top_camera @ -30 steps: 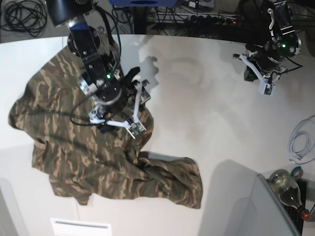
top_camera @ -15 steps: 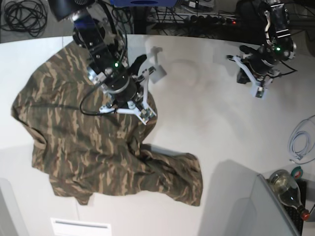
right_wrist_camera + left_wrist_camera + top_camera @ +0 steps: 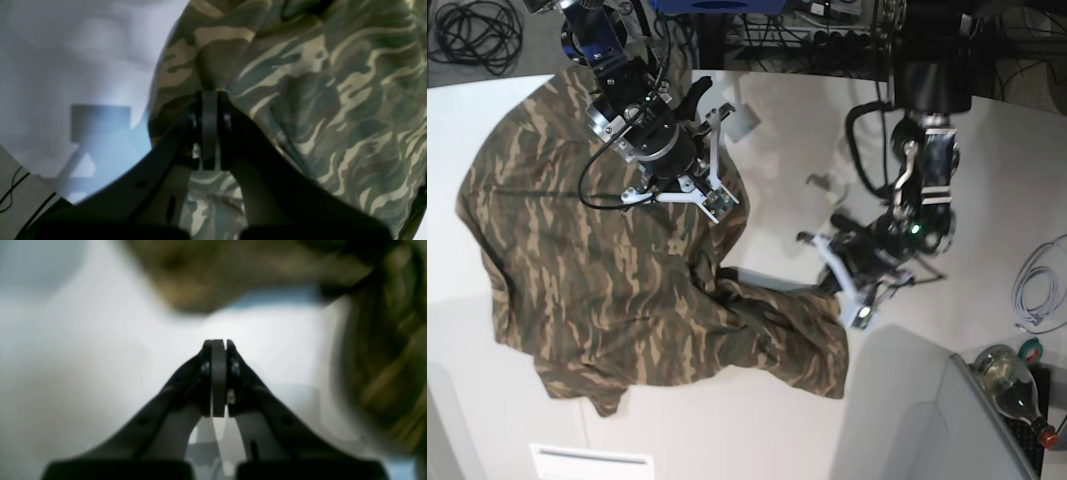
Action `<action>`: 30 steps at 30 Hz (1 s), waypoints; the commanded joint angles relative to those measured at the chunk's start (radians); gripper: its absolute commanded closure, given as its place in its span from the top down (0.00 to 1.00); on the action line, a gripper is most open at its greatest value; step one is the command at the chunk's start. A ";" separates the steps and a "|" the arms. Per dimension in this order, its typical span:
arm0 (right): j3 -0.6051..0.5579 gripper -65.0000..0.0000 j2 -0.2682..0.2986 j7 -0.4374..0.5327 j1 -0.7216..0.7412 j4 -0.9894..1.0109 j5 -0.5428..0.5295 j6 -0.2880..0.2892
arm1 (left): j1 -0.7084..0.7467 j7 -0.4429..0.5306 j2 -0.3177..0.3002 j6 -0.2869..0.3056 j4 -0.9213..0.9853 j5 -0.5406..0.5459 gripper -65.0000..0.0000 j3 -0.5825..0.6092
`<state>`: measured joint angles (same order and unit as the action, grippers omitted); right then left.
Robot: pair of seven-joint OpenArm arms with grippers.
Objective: Layout the t-shirt on the table in an organized manner, then fold the t-shirt properly
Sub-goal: 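Grasp the shirt body with the right gripper and the bunched hem with the left, then pull the bunched fabric with the left gripper away from the right gripper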
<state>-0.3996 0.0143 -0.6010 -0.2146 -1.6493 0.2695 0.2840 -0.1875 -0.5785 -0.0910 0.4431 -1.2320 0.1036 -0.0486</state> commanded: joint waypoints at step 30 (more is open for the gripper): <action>-0.049 0.00 0.313 -0.035 -0.165 -0.253 -0.006 0.001 | -0.548 0.739 -0.060 -0.473 1.081 -0.152 0.00 0.381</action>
<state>-0.4511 0.3248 -0.6502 -0.3771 -1.8812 0.2661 0.2882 -0.7013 0.1333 -0.1555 -0.0265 -0.1345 -0.0517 0.3344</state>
